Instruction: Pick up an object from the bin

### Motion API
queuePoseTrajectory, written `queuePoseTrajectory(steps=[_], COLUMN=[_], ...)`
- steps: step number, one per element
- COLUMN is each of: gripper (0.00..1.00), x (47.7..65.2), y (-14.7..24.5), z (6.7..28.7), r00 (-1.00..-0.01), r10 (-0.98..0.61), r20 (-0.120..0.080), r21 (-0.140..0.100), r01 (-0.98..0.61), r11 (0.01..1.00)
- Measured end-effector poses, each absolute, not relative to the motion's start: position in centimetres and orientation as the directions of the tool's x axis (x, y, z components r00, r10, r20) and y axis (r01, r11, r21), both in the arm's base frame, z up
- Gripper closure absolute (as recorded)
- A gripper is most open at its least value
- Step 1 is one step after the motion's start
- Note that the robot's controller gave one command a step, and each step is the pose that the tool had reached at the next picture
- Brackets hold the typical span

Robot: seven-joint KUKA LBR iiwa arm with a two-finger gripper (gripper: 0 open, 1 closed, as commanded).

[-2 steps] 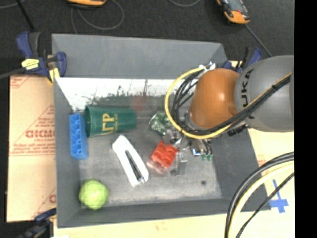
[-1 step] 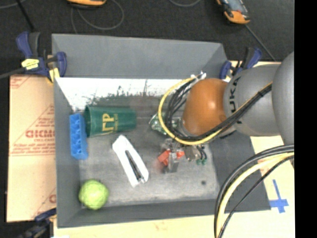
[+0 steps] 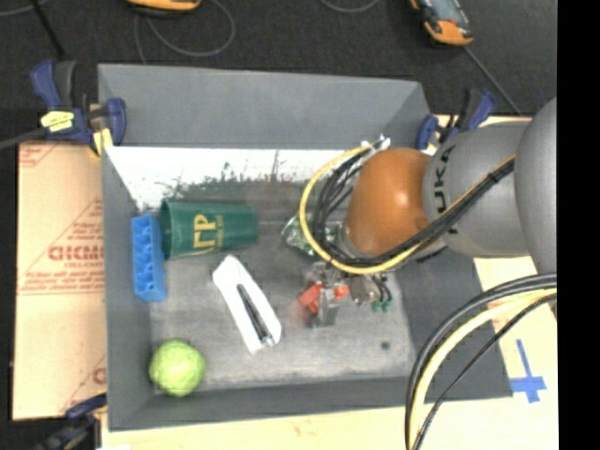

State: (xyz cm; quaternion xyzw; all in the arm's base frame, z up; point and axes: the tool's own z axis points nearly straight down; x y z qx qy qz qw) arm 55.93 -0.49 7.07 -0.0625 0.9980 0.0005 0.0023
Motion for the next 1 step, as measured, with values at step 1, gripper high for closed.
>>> queuePoseTrajectory(steps=[1], gripper=[1.0], x=[57.49], y=[-0.15], z=[26.85], r00=[-0.996], r10=[-0.09], r20=[-0.008], r21=[-0.002], r01=[-0.09], r11=[0.996])
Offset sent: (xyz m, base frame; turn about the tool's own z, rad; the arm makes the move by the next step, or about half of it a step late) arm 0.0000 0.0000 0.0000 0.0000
